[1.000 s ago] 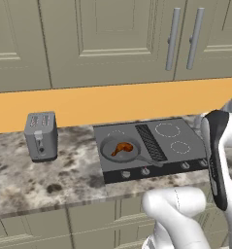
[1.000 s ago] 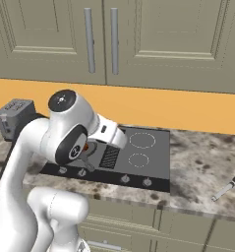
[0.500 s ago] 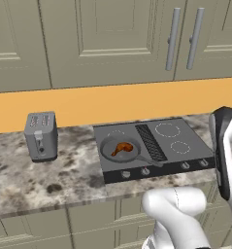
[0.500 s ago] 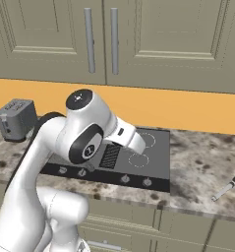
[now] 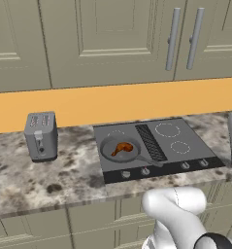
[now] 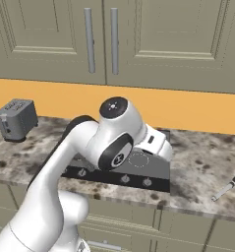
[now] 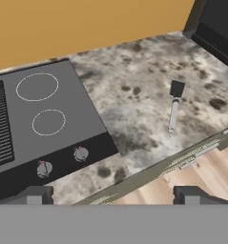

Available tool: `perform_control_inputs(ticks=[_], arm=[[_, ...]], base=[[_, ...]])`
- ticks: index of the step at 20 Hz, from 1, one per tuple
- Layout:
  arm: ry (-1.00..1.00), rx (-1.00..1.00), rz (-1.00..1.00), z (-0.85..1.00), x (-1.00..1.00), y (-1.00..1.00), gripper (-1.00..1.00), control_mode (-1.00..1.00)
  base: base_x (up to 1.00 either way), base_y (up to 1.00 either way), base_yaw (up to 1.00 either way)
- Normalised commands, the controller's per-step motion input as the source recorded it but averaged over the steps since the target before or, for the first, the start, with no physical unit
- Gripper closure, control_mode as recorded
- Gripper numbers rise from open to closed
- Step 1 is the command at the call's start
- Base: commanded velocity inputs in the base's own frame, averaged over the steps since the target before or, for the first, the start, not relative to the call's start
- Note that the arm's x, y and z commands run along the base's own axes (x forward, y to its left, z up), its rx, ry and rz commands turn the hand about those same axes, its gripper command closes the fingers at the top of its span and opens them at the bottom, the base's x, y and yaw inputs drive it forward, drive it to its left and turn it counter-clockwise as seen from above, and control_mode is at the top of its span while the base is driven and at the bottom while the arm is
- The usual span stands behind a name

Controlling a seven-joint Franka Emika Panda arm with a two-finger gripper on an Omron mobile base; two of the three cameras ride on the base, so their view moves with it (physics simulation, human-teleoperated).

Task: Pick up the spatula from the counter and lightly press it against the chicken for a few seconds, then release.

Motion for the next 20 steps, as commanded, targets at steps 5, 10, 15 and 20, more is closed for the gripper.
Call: perform_control_inputs(ticks=[5,10,15,20], arm=[[0.08,0.00,0.00,-0.30,0.00,-0.62,-1.00,-1.00],[0.07,0.00,0.00,-0.35,0.00,-0.49,-1.00,-1.00],[0.03,0.00,-0.01,-0.18,0.00,-0.34,-1.00,-1.00],[0.01,0.00,0.00,-0.20,0.01,-0.38,-1.00,-1.00]], base=[[0.00,0.00,0.00],[0.00,0.00,0.00],[0.00,0.00,0.00],[0.00,0.00,0.00]])
